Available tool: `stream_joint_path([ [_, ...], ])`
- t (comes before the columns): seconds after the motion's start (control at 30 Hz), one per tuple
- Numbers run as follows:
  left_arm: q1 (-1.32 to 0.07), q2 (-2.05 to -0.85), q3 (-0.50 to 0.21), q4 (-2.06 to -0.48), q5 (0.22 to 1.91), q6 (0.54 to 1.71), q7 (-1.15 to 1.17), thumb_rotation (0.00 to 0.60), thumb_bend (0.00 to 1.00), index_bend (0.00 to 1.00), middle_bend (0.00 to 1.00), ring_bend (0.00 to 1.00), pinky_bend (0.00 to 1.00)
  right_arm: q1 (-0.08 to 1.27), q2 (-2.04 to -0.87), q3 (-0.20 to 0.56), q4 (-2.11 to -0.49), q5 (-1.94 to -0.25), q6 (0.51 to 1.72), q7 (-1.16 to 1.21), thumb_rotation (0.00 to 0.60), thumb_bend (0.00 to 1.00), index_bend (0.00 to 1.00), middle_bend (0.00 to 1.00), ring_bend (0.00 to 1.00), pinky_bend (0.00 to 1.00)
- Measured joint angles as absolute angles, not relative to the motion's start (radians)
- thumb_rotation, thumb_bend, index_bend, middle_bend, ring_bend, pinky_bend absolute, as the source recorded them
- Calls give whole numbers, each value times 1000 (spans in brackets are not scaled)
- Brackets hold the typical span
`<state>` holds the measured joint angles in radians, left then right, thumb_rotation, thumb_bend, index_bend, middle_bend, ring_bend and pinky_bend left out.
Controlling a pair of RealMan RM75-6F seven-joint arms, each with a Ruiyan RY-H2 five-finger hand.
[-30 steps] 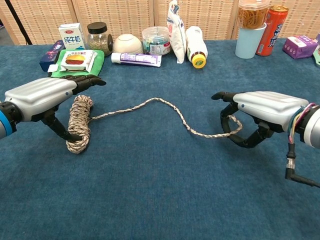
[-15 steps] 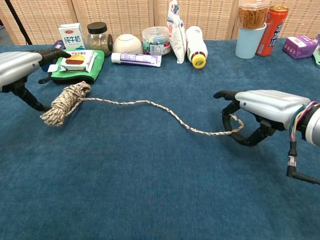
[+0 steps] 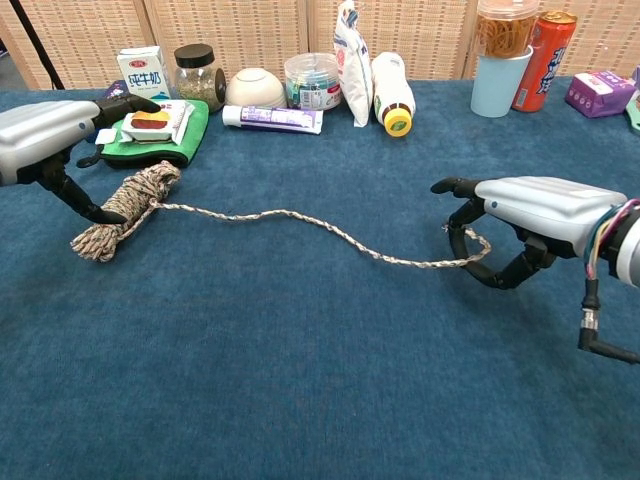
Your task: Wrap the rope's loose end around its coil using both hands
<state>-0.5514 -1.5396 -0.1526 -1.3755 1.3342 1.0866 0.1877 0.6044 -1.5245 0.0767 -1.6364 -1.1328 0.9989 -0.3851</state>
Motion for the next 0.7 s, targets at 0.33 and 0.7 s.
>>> stream_joint_path([
  [0.33, -549, -1613, -135, -1327, 1295, 1087, 238, 600, 68, 0, 0, 0, 0, 604, -1523, 77, -1626, -1130, 992, -374, 600, 536, 599, 0, 0, 0],
  [0.7, -537, -1590, -139, -1211, 1288, 1114, 251, 600, 68, 0, 0, 0, 0, 607, -1525, 83, -1620, -1131, 988, -365, 600, 536, 599, 0, 0, 0],
])
